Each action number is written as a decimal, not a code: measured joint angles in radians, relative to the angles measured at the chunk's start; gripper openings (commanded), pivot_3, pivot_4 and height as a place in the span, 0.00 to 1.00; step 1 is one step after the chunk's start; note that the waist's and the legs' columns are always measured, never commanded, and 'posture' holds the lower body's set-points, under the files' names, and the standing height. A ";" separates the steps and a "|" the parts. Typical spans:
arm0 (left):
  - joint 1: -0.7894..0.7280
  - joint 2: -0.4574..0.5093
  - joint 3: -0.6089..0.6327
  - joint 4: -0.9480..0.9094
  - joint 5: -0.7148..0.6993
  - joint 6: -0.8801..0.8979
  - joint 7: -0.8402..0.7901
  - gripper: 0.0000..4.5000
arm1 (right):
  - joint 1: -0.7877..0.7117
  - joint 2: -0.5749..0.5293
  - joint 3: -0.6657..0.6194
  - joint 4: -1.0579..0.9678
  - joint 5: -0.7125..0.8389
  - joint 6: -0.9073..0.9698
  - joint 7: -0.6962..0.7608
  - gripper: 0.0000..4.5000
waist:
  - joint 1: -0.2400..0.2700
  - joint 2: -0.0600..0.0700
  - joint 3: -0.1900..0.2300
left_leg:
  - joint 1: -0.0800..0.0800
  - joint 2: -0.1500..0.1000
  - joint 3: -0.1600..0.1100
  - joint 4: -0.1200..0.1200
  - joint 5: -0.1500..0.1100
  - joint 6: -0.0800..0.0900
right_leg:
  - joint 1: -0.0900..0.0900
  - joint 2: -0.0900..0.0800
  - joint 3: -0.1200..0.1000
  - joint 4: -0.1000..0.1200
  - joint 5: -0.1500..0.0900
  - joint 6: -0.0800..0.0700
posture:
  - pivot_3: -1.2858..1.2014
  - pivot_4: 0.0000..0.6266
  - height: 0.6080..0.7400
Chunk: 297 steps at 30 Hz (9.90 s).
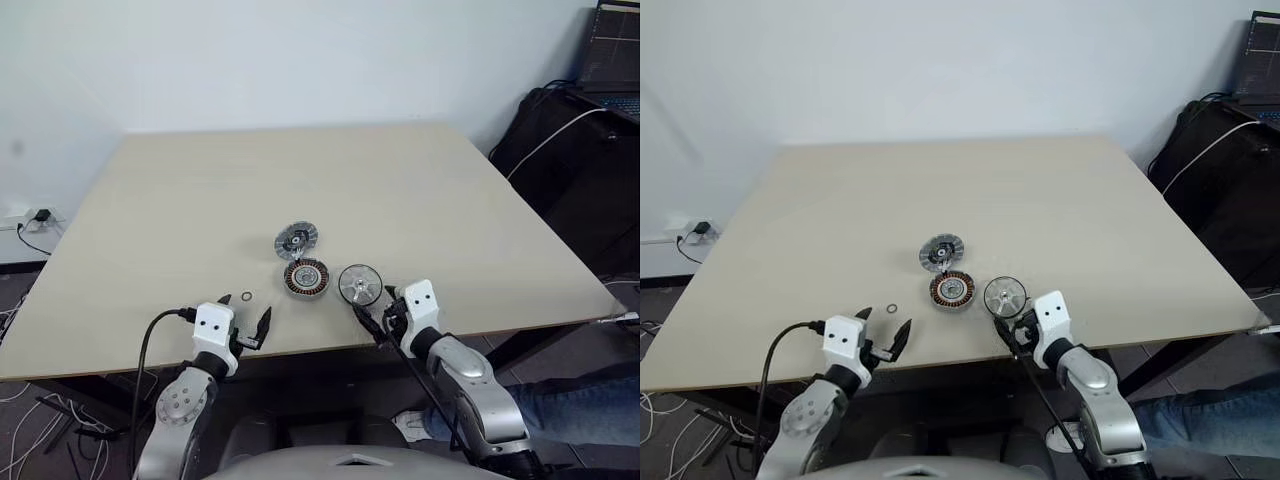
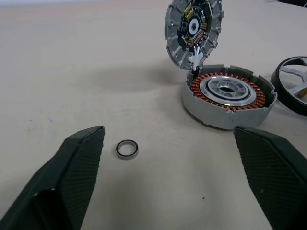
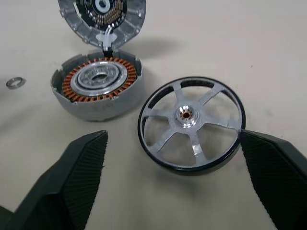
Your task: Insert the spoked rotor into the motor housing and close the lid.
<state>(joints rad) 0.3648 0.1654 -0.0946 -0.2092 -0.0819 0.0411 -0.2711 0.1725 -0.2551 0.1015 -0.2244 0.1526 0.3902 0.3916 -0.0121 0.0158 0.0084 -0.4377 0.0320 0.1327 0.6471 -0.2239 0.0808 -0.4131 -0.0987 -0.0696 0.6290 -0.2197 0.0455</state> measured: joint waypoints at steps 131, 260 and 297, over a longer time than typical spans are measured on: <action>-0.595 -0.089 -0.139 0.440 0.061 0.250 -0.124 0.87 | 0.002 0.054 0.038 -0.040 -0.024 0.023 -0.064 1.00 | 0.001 -0.008 0.004 | -0.001 0.002 0.000 0.004 0.000 0.000 | 0.001 0.003 -0.002 0.000 0.005 -0.005 | 0.52 0.00 1.00; -0.055 -0.041 -0.155 0.106 0.140 0.001 0.021 0.00 | -0.591 0.220 0.253 0.509 -0.220 0.172 0.034 0.01 | -0.023 -0.003 0.003 | -0.007 0.003 0.007 0.001 0.002 -0.002 | -0.011 0.003 0.001 0.004 0.005 -0.007 | 0.52 0.00 1.00; -0.040 -0.050 -0.107 0.050 0.074 0.133 0.027 0.00 | -0.190 0.093 -0.195 -0.034 -0.046 0.327 -0.101 0.64 | -0.012 -0.003 0.003 | -0.008 0.004 0.007 0.003 0.002 -0.002 | -0.013 0.003 0.001 0.007 0.002 -0.003 | 0.52 0.00 1.00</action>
<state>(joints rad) 0.3251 0.1157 -0.2019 -0.1593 -0.0081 0.1745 -0.2446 -0.0179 -0.1618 -0.0934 -0.2582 0.1064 0.7171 0.2902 -0.0240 0.0123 0.0110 -0.4453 0.0364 0.1392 0.6500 -0.2223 0.0787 -0.4260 -0.0958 -0.0682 0.6360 -0.2179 0.0424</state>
